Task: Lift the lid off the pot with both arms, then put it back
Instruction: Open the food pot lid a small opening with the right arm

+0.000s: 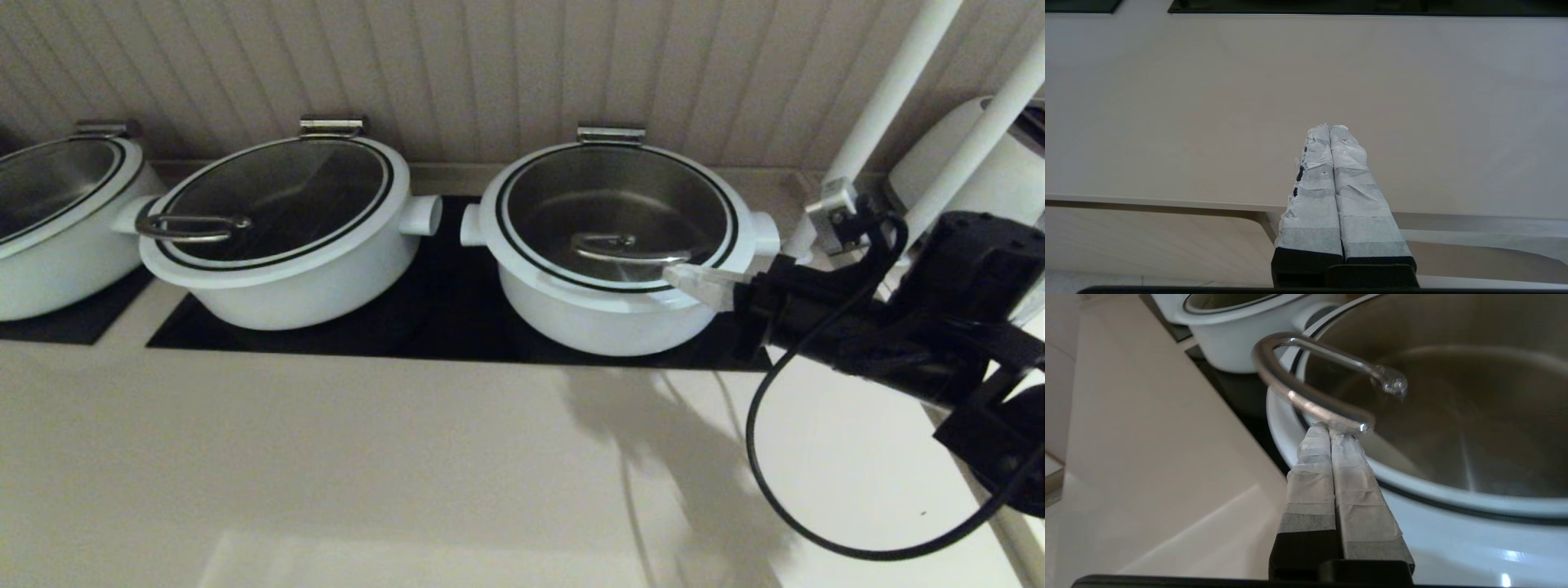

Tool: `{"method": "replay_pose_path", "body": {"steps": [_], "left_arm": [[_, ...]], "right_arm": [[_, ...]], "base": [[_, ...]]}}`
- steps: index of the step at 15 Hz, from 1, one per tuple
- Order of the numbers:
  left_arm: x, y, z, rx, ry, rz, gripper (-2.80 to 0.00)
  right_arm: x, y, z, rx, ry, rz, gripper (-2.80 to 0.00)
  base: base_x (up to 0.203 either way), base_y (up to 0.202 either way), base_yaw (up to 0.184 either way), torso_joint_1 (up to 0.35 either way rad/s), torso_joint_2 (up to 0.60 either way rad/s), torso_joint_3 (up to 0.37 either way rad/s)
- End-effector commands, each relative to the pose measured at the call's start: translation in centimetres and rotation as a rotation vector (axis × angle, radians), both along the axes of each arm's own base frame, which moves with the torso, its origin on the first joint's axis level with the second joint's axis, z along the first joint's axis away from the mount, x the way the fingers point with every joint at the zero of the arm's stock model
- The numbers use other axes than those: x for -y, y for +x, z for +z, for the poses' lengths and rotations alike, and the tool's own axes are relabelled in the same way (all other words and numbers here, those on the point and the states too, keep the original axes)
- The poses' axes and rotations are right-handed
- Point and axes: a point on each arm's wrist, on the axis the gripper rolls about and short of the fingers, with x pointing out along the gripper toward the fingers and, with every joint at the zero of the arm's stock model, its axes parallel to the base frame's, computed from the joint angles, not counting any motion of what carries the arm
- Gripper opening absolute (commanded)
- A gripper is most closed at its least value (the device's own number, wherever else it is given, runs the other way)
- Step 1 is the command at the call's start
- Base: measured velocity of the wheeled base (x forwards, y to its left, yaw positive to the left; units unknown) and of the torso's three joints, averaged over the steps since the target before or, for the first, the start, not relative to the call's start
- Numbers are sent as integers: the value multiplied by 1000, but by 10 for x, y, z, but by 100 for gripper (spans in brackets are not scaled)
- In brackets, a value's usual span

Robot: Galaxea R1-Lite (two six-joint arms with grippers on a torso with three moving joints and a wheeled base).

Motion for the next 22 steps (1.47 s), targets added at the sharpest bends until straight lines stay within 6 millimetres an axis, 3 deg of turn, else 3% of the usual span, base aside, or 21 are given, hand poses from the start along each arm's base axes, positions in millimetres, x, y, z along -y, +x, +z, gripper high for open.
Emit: {"method": "replay_pose_path", "body": {"steps": [1,8,15,22], "left_arm": [[0,0,0,-1,0,1,-280],[0,0,0,-1,0,1,-280],[0,0,0,2,2,1,-280],[0,0,1,4,33,-5,-280]], "right_arm": [[-8,7,0,9,4,13,-280],[-38,23,-1,24,19,20,-280],[-34,29,14,61,62,-112,-280],[-31,21,26,71,67,-112,-280]], "base": [[0,0,0,0,0,0],[0,0,0,0,0,0],[0,0,0,0,0,0],[0,0,0,0,0,0]]}}
